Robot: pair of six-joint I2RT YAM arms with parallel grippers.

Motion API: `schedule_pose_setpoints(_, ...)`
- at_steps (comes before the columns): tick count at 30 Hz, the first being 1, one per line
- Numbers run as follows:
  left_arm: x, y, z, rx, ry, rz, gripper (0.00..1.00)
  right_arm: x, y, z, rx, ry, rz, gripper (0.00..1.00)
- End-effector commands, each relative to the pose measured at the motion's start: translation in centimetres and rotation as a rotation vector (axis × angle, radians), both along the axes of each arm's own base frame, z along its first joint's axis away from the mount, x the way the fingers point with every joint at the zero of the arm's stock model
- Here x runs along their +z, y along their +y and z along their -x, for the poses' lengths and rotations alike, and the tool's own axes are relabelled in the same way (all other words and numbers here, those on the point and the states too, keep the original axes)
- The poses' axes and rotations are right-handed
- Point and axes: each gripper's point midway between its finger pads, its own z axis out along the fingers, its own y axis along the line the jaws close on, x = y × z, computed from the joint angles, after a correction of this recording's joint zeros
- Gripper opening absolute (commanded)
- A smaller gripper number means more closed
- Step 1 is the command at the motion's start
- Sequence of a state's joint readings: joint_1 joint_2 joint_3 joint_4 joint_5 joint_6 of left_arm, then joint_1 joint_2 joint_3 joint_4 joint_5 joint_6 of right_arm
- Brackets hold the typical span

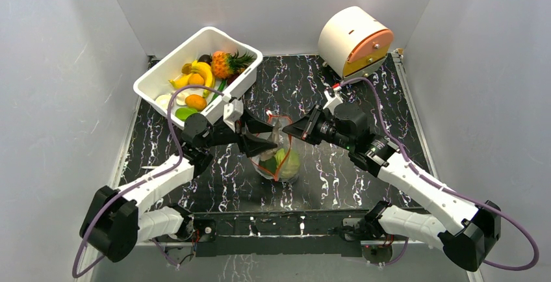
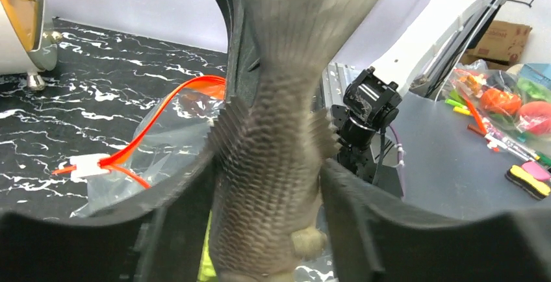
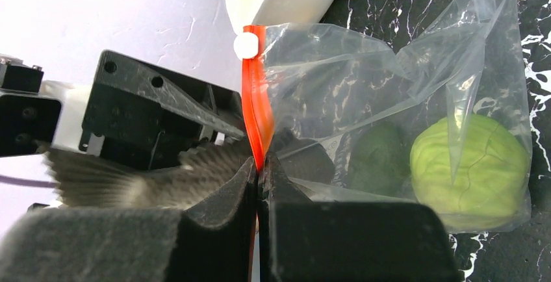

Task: Place the food in the zip-top bag and seal the zipper
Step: Place the fake fish in the zipper food storage bag.

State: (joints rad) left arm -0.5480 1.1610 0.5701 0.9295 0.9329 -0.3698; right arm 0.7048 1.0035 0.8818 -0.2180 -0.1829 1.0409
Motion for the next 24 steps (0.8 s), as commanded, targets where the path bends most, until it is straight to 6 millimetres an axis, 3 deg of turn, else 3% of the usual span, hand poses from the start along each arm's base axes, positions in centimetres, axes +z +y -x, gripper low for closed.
schedule_pose_setpoints(1,3.7,0.8,0.0,0.075,-0.151,0.006,0.63,2.2,-0.6,-0.2,-0.024,-0.07,-0.041,0.0)
schedule_pose_setpoints(7,5.3,2.2,0.1,0.158,-0.197,-0.036,0.73,1.8,-0.5,-0.1,-0.018,-0.063,-0.035,0.0)
schedule_pose_setpoints(14,5.4,3.6,-1.0,0.273,-0.145,-0.129,0.73,2.5,-0.4,-0.3,-0.02,-0.079,-0.032,0.0)
schedule_pose_setpoints(16,4.9,3.8,-0.8,0.272,-0.132,-0.159,0.73,2.7,-0.5,-0.4,-0.024,-0.083,-0.031,0.0)
schedule_pose_setpoints(24,-0.7,5.0,-1.3,0.323,-0.003,-0.335,0.7,3.3,-0.5,-0.7,-0.033,-0.094,-0.024,0.0)
